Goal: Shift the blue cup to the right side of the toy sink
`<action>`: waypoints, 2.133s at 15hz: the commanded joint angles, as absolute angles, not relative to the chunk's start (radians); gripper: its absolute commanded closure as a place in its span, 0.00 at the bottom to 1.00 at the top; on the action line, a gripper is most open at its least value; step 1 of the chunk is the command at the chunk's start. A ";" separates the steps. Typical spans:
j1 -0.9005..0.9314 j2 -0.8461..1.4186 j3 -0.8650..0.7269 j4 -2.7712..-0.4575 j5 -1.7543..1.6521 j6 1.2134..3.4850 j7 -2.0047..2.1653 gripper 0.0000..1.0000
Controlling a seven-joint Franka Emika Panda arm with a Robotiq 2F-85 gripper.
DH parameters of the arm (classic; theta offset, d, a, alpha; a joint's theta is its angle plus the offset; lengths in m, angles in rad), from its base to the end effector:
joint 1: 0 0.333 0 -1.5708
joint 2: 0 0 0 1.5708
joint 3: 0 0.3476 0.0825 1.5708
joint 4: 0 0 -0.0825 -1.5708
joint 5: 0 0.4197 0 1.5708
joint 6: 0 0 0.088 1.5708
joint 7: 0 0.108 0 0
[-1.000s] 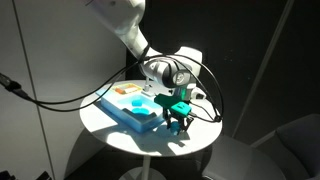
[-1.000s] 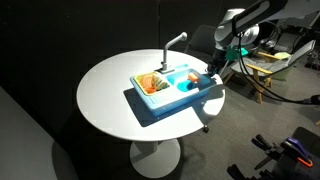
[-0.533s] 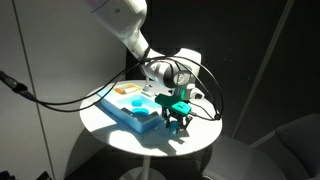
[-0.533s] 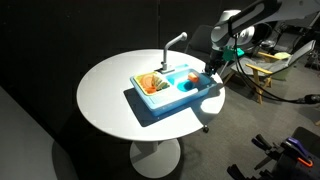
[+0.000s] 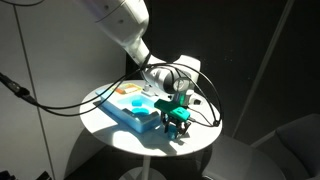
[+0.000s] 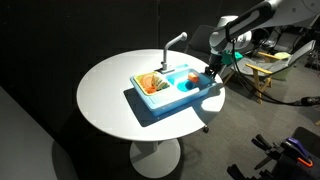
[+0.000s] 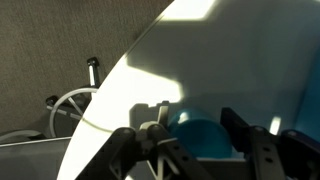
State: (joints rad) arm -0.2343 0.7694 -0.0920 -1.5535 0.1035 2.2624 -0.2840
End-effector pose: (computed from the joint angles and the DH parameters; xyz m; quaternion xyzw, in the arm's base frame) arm 0.7103 -0.2269 0.1875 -0.9986 0.0433 0.0249 0.0147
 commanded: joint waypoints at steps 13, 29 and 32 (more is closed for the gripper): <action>-0.248 0.763 -0.067 -1.529 0.053 2.191 -0.288 0.00; -0.172 0.401 -0.061 -1.857 0.052 2.162 -0.225 0.00; -0.143 0.308 -0.061 -1.965 0.047 2.171 -0.198 0.00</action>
State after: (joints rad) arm -0.1660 0.4234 -0.0612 -1.8348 0.0662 2.1636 -0.2420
